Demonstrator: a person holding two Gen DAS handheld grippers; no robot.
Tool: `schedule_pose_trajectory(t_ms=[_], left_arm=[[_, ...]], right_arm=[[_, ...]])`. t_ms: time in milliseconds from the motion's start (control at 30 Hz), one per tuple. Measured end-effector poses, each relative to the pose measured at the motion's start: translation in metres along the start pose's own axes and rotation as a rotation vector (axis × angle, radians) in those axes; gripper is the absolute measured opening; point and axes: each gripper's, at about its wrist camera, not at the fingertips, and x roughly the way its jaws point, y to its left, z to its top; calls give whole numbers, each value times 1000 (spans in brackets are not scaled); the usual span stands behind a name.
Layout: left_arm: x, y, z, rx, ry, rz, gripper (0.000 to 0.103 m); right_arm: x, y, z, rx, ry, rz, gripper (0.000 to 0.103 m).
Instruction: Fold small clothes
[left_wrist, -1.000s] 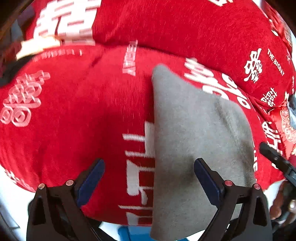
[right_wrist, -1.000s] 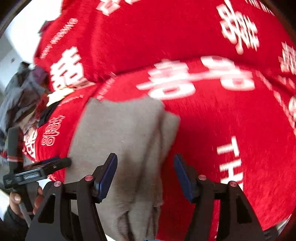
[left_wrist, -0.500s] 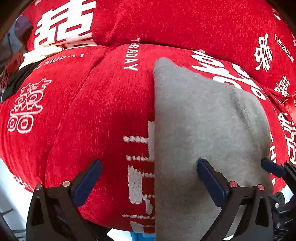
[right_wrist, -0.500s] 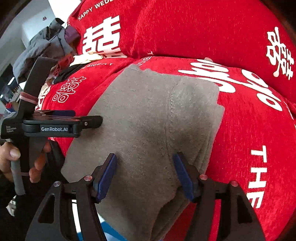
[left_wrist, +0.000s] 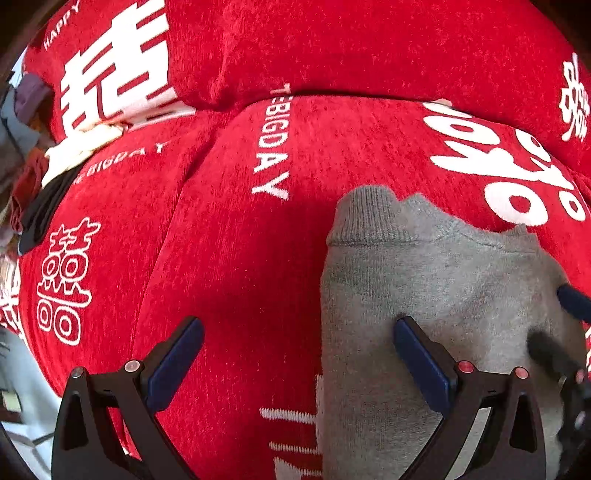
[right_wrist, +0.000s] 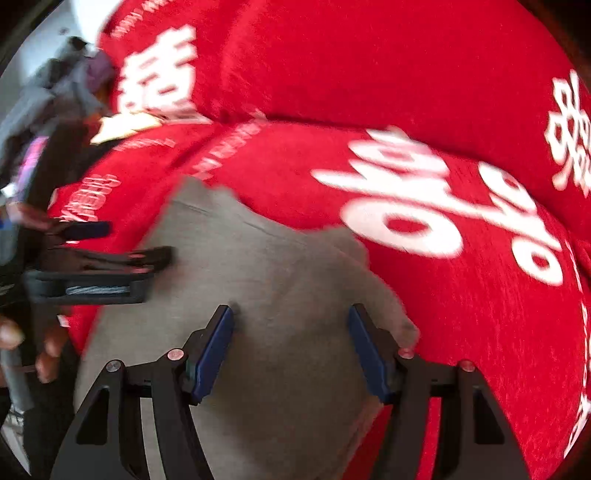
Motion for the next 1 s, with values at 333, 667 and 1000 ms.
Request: schedule_pose_trajectory(t_ms=[333, 667, 1000], left_arm=[[-37, -1, -14, 24, -42, -9, 103], [-50, 2, -61, 56, -44, -52, 103], [-81, 2, -96, 88, -41, -131, 103]], right_arm=[[-58, 15, -15, -43, -118, 30, 68], [-39, 52, -71, -284, -19, 36, 68], [-98, 52, -108, -248, -98, 36, 68]])
